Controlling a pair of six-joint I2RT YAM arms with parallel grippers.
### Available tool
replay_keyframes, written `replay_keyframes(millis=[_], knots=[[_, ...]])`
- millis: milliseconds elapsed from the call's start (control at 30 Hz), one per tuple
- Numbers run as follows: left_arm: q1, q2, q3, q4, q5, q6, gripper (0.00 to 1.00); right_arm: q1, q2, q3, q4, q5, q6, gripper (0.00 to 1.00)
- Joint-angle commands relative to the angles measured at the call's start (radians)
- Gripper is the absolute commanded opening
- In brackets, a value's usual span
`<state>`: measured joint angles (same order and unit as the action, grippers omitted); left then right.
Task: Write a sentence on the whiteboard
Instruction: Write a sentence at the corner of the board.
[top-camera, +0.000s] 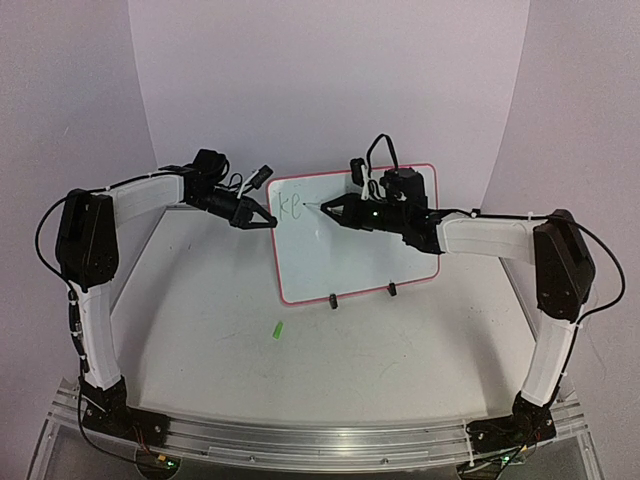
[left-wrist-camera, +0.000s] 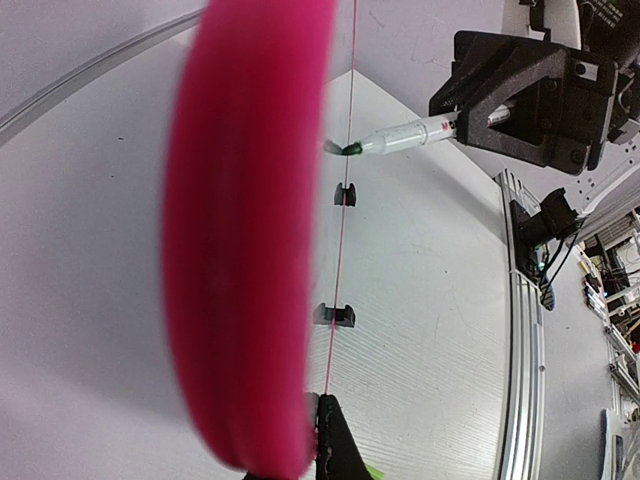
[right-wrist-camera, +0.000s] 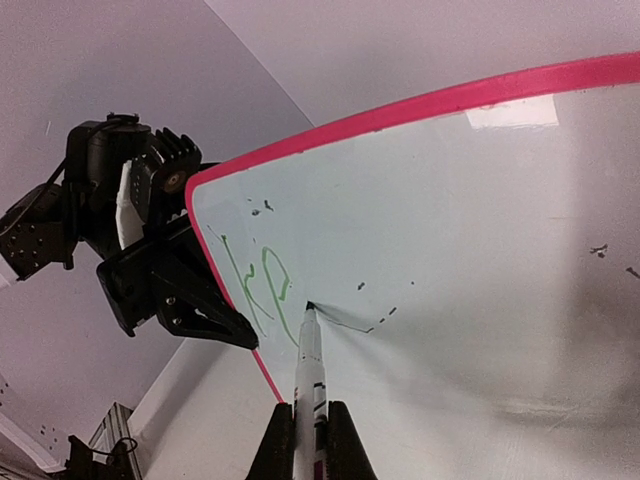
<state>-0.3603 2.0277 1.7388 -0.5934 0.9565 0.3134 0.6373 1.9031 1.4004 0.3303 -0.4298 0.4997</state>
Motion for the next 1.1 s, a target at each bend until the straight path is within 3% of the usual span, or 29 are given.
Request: replay_keyframes(millis=[0,1067], knots=[[-0.003,-0.057,-0.008,0.007,-0.041,0.041,0.00,-0.016,-0.051,-0.023,0.020,0.077,-0.001,0.00],[-0.003,-0.050,-0.006,0.006,-0.042,0.044,0.00,-0.023,0.060,0.112,-0.007,0.001,-0.011,0.00]])
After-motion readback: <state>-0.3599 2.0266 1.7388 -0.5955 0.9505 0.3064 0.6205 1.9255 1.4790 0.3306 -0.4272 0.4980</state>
